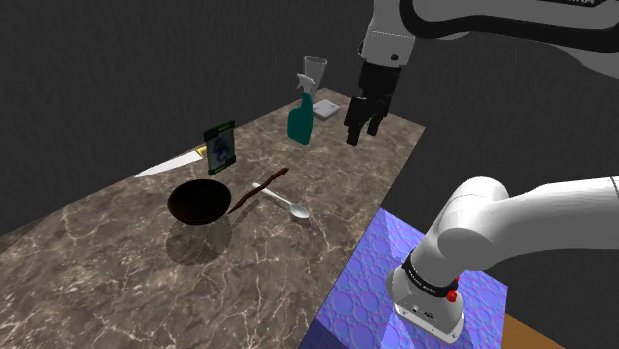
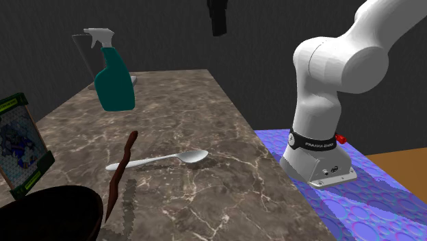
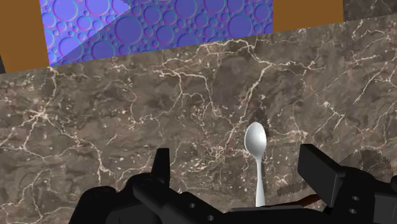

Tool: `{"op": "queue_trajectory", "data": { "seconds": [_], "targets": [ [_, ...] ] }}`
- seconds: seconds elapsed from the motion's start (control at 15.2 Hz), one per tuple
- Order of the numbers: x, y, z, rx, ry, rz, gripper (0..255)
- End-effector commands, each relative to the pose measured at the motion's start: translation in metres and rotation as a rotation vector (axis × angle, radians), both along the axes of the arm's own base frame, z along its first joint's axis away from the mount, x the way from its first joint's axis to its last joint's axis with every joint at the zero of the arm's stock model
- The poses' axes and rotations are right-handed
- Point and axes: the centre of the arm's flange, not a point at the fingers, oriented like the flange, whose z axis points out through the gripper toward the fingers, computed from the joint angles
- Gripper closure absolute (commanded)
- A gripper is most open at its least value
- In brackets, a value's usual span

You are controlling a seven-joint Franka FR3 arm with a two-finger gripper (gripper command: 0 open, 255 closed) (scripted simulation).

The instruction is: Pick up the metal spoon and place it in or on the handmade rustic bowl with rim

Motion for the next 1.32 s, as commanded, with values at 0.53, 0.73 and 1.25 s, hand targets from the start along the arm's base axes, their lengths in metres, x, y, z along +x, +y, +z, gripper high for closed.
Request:
{"op": "queue_trajectory", "data": {
  "seconds": [0.53, 0.73, 1.25],
  "targets": [
    [0.068, 0.035, -0.075, 0.030, 0.018, 0.054, 0],
    [0.092, 0.050, -0.103, 0.041, 0.025, 0.074, 0],
    [0.156, 0.093, -0.178, 0.071, 0.042, 0.128, 0]
  ]
}}
